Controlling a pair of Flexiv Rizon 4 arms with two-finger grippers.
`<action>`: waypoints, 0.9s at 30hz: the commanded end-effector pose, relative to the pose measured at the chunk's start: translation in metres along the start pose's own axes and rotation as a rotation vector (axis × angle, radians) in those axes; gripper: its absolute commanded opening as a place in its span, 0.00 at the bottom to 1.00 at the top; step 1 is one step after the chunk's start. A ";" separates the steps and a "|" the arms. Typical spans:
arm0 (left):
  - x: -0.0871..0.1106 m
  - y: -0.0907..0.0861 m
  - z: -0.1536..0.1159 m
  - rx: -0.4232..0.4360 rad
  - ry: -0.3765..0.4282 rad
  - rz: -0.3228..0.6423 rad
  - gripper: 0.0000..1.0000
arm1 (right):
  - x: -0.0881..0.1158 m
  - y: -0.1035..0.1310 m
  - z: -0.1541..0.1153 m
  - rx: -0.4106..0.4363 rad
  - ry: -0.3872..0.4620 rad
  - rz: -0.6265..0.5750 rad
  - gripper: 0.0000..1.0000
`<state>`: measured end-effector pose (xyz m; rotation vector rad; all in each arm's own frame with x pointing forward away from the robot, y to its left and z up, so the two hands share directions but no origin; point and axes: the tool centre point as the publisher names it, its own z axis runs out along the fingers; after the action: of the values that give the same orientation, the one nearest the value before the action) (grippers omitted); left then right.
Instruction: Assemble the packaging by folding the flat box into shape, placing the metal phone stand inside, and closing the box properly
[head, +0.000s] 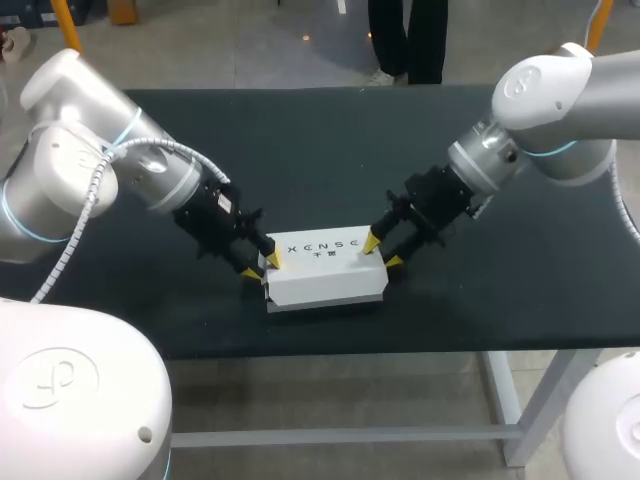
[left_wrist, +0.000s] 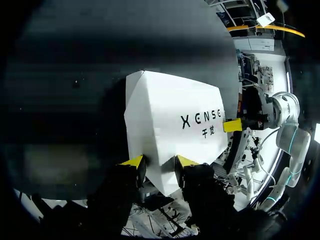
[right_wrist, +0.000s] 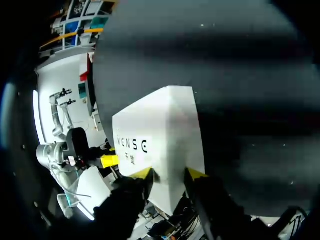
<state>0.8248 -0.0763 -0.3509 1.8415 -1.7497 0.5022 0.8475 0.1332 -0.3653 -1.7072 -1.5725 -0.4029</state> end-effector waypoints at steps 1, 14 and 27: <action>0.006 -0.002 0.000 -0.011 -0.008 -0.003 0.41 | 0.004 0.000 0.002 0.008 -0.002 0.001 0.46; 0.009 -0.004 -0.005 -0.039 -0.002 -0.019 0.38 | 0.008 -0.002 -0.001 0.026 -0.010 0.007 0.46; 0.016 -0.007 -0.008 -0.079 -0.004 -0.041 0.34 | 0.013 -0.001 -0.006 0.062 -0.012 0.030 0.46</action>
<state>0.8289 -0.0778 -0.3373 1.8241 -1.7012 0.4290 0.8465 0.1335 -0.3540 -1.7006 -1.5526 -0.3396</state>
